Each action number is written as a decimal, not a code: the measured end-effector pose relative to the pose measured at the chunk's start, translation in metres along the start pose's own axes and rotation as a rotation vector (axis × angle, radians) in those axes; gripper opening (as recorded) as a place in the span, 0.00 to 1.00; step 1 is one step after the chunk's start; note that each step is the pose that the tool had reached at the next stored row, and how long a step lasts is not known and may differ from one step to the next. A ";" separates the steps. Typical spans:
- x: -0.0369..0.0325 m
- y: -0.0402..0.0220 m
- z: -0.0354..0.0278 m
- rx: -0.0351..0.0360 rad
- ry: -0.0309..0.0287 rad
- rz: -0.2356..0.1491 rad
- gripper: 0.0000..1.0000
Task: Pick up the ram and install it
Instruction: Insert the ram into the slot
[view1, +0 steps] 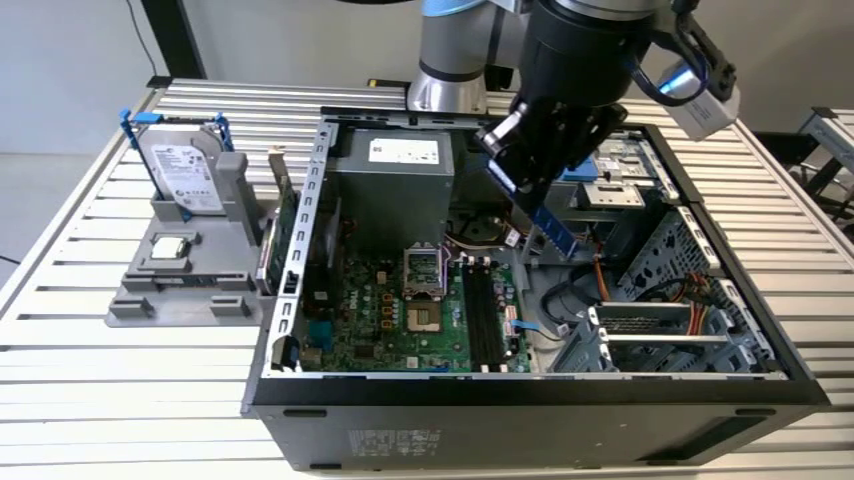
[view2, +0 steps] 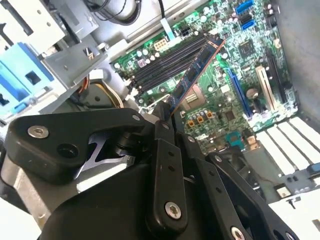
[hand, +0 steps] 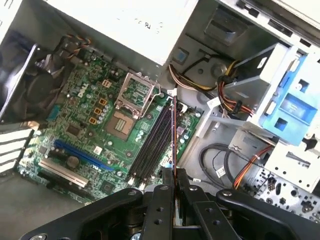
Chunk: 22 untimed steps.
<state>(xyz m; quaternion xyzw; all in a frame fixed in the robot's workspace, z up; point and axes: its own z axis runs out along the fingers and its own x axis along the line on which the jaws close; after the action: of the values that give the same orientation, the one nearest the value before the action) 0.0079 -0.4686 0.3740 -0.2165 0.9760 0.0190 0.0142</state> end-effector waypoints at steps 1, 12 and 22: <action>0.0000 0.0000 0.0000 0.0006 -0.0005 0.016 0.00; 0.0000 0.0000 0.0000 0.0072 -0.0061 0.197 0.00; 0.0000 0.0000 0.0009 0.0134 -0.0115 0.371 0.00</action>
<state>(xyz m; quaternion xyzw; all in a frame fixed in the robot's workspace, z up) 0.0079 -0.4686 0.3732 -0.0326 0.9992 0.0161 0.0175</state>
